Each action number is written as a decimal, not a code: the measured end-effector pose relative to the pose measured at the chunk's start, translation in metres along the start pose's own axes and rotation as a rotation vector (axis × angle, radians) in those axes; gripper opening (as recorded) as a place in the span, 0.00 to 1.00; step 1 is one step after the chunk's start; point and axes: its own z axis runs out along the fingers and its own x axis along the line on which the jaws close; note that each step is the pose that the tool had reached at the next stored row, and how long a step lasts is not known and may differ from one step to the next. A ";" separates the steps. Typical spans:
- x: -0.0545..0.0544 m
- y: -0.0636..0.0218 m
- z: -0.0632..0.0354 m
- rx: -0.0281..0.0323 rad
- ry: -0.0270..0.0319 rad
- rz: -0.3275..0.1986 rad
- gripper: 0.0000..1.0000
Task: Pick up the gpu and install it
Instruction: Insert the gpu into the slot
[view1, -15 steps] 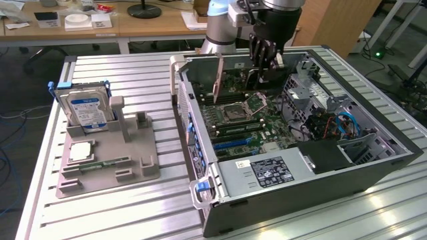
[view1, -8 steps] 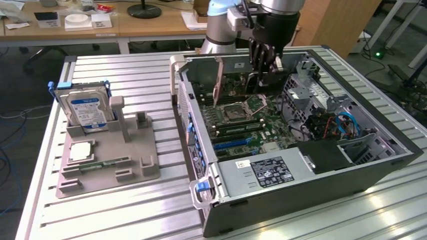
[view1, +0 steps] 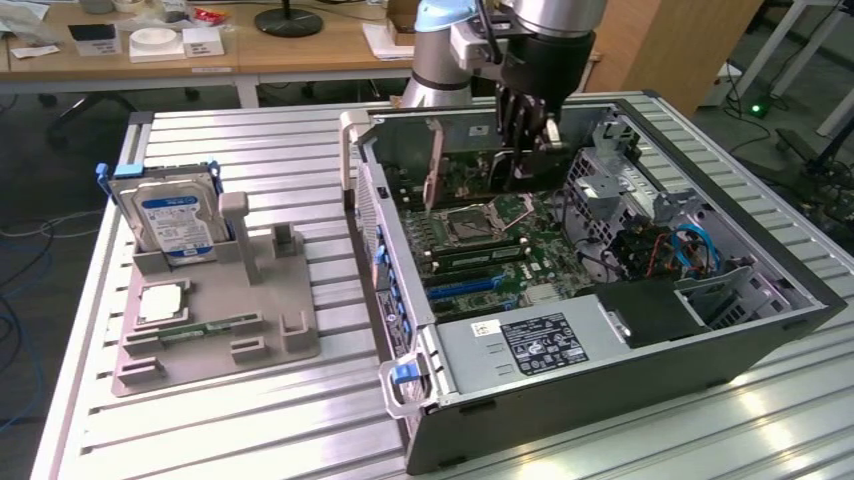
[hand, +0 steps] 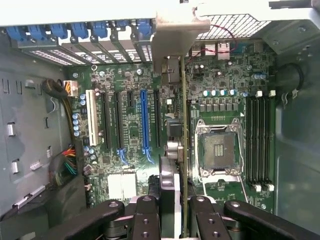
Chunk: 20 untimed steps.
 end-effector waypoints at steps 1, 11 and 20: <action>0.001 0.0000 0.0005 -0.0001 0.0000 0.000 0.28; 0.008 0.0001 0.0102 -0.0009 -0.0103 0.000 0.28; 0.009 0.0083 0.0248 -0.0010 -0.0101 0.000 0.28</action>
